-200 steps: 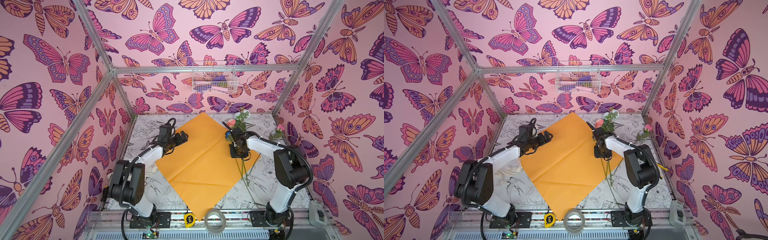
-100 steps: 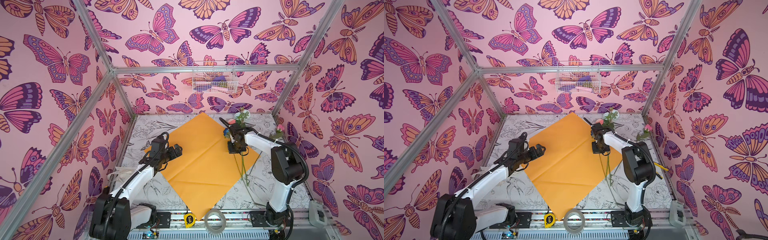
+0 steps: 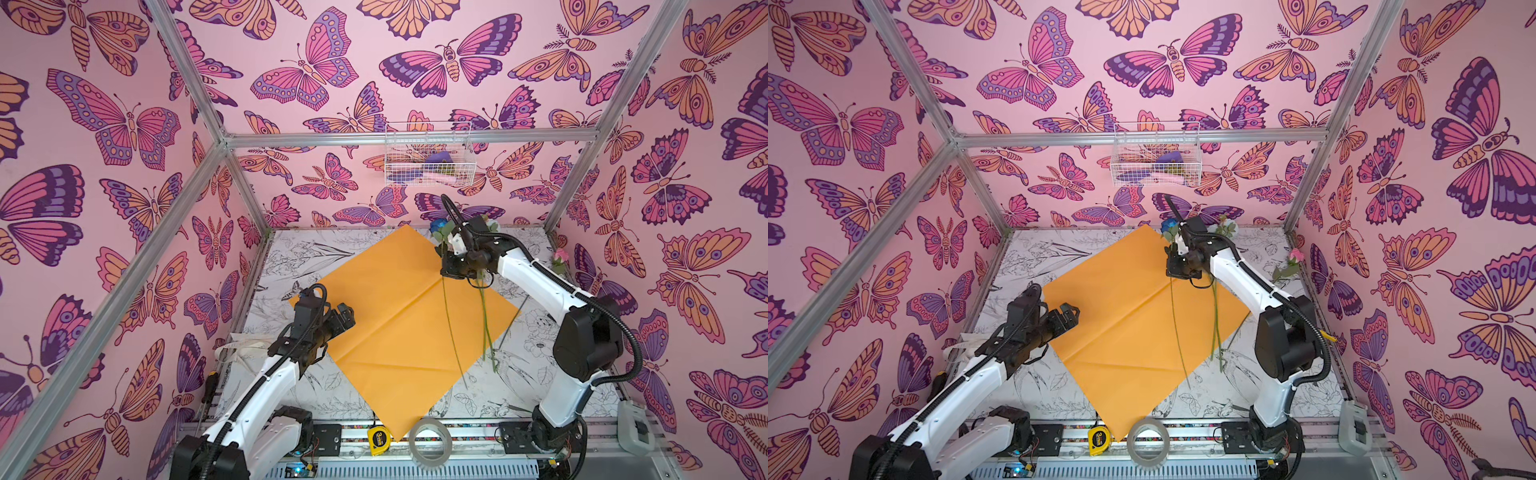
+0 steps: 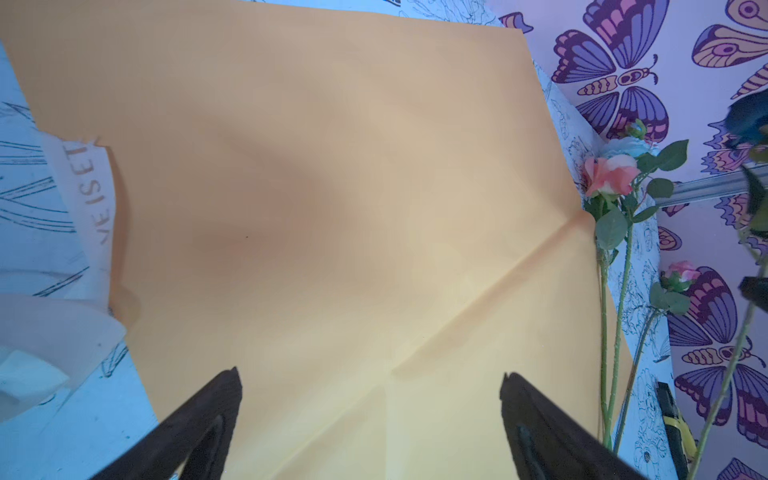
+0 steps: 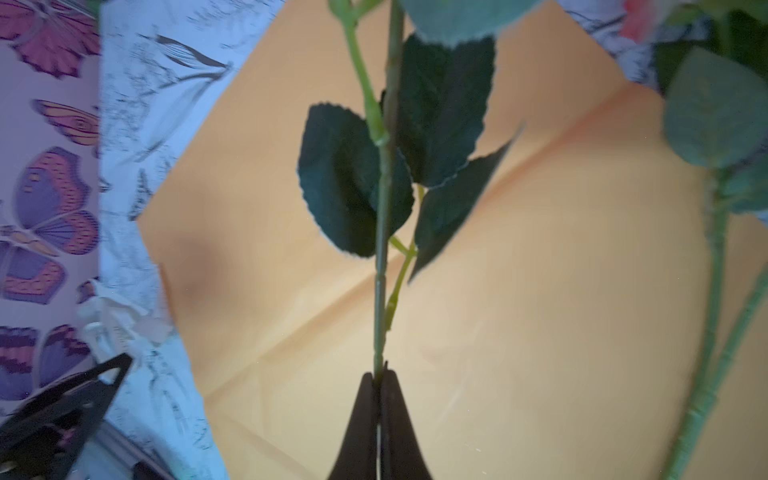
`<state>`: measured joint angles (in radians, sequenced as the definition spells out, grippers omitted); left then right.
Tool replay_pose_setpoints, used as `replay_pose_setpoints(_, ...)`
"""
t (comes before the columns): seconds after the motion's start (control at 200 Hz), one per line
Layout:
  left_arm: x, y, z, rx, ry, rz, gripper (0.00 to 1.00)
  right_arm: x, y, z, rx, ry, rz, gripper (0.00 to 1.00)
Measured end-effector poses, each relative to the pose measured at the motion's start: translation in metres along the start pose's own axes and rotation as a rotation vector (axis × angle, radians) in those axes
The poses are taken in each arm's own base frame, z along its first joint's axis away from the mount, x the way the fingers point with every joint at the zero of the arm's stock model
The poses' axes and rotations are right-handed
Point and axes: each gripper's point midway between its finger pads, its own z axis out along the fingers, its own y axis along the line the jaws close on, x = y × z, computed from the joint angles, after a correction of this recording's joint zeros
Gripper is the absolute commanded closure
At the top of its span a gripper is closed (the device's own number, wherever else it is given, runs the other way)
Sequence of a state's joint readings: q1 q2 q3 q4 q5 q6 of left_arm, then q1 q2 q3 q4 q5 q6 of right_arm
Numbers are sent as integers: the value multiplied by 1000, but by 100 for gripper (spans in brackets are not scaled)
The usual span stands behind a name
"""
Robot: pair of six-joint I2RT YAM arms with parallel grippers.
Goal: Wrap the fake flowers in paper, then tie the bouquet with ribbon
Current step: 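Carry the blue rose with the right gripper and lay it on the sheet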
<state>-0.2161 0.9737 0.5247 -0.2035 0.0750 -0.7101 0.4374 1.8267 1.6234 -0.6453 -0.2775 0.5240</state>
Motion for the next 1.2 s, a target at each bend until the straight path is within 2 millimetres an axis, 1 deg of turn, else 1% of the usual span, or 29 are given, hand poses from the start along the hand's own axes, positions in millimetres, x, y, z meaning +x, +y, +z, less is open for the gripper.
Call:
replay_pose_setpoints(0.1, 2, 2, 0, -5, 5, -5, 1, -20, 29, 13, -94, -37, 30, 100)
replay_pose_setpoints(0.175, 3, 2, 0, -4, 9, -6, 1, -31, 43, 33, -149, -42, 65, 100)
replay_pose_setpoints(0.235, 4, 2, 0, -3, 14, -6, 1, -37, 49, 51, -177, -39, 91, 100)
replay_pose_setpoints(0.375, 9, 4, 2, -4, 29, -7, 1, -44, 58, 102, -211, -9, 138, 100)
replay_pose_setpoints(0.431, 10, 4, 2, -2, 36, -7, 1, -47, 64, 117, -221, -4, 138, 100)
replay_pose_setpoints(0.521, 12, 3, 3, 3, 47, -7, 1, -51, 76, 138, -240, -1, 132, 100)
replay_pose_setpoints(0.601, 13, 2, 3, 8, 54, -7, 1, -52, 83, 150, -253, 1, 123, 100)
replay_pose_setpoints(0.736, 15, -1, 3, 28, 66, -3, 1, -51, 79, 170, -245, 11, 124, 100)
replay_pose_setpoints(0.861, 17, -3, 3, 39, 76, 7, 1, -48, 64, 189, -218, 21, 138, 99)
replay_pose_setpoints(1.026, 20, -3, 4, 47, 83, 14, 1, -43, 41, 212, -176, 33, 160, 89)
replay_pose_setpoints(1.106, 20, -2, 4, 47, 85, 15, 1, -45, 33, 220, -168, 31, 165, 82)
replay_pose_setpoints(1.201, 21, -2, 4, 50, 85, 17, 1, -48, 28, 226, -166, 27, 167, 73)
